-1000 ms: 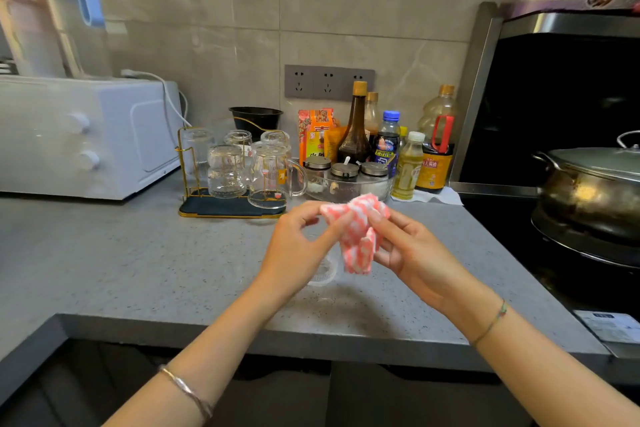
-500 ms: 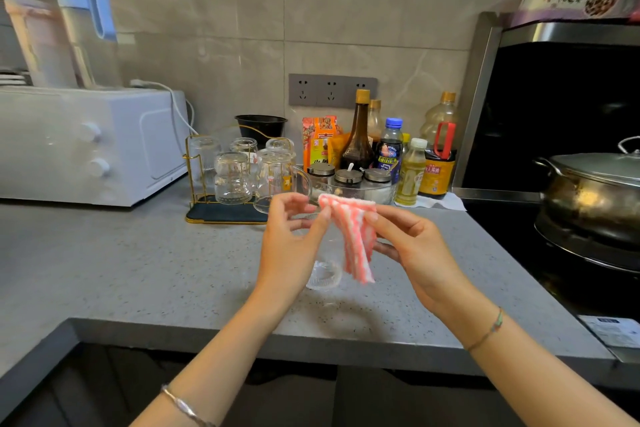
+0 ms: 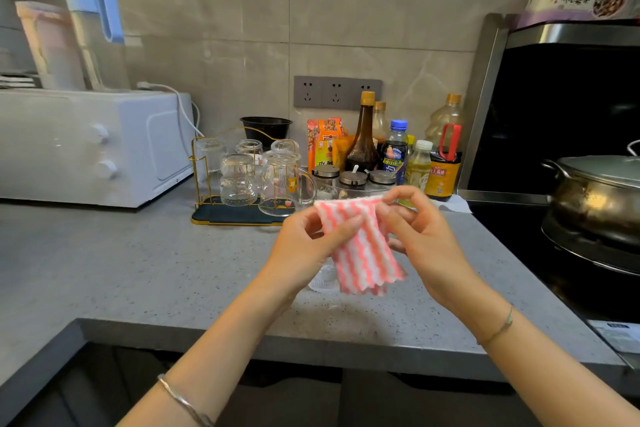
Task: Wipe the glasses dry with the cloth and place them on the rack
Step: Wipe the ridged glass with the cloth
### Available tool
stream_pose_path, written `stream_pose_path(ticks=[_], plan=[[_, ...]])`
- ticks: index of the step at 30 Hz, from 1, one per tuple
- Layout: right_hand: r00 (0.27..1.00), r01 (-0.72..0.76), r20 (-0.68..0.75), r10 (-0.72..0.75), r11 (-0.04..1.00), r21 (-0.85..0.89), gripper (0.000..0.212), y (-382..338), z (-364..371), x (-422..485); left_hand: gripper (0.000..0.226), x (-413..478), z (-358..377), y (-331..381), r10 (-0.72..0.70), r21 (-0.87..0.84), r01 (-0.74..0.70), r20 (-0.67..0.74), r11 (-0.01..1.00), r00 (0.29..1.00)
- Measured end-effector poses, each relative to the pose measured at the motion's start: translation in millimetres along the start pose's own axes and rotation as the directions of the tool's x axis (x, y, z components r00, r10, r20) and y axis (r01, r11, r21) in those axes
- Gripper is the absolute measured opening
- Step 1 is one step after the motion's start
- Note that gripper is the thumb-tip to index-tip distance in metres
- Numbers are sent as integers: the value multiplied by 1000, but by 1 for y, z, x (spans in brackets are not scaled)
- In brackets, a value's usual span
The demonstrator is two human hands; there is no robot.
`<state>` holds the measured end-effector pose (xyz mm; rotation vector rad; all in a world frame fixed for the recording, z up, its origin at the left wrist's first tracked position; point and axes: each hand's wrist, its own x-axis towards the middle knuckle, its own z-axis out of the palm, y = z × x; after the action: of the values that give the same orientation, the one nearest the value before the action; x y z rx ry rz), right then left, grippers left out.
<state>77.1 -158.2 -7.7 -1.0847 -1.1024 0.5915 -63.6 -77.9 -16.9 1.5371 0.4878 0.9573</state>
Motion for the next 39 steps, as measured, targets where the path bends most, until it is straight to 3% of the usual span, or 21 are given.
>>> stream_pose_path(ticks=[4, 9, 13, 17, 20, 24, 28, 31, 33, 36, 39], plan=[[984, 174, 68, -164, 967, -185, 20, -2, -2, -1, 8, 5, -6, 0, 74, 30, -73, -31, 997, 997], [982, 189, 73, -175, 891, -413, 14, -1, -6, 3, 12, 6, -10, 3, 160, 92, -164, 39, 982, 986], [939, 291, 33, -342, 739, -607, 10, -4, -7, 5, 13, 7, -10, 0, 164, 117, -168, 43, 979, 985], [972, 223, 50, -232, 823, -523, 9, -7, -8, 9, 19, 5, -9, 5, 21, 92, -29, 90, 995, 996], [966, 240, 46, -253, 820, -519, 9, -5, -9, 8, 33, 6, -11, 6, -89, 185, 62, 138, 981, 986], [972, 235, 119, -203, 855, -462, 11, -4, -10, 4, 25, 7, -14, 6, -77, 96, 65, 135, 993, 988], [998, -63, 1, 65, 960, -271, 42, -6, -14, 13, 21, 10, -14, 8, 33, 70, -45, 158, 997, 987], [924, -344, 138, 357, 932, -110, 47, -10, -17, 15, 22, 9, -12, 12, 52, 91, -74, 221, 993, 974], [911, -364, 186, 369, 929, -59, 41, -13, -19, 15, 22, 10, -11, 14, 45, 82, -68, 254, 994, 966], [950, -286, 126, 285, 958, -13, 30, -25, -29, 19, 25, 12, -13, 20, -20, 85, -6, 305, 996, 952], [964, -249, 65, 257, 962, -109, 24, -42, -46, 27, 26, 18, -15, 24, -120, 162, 55, 420, 985, 900]])
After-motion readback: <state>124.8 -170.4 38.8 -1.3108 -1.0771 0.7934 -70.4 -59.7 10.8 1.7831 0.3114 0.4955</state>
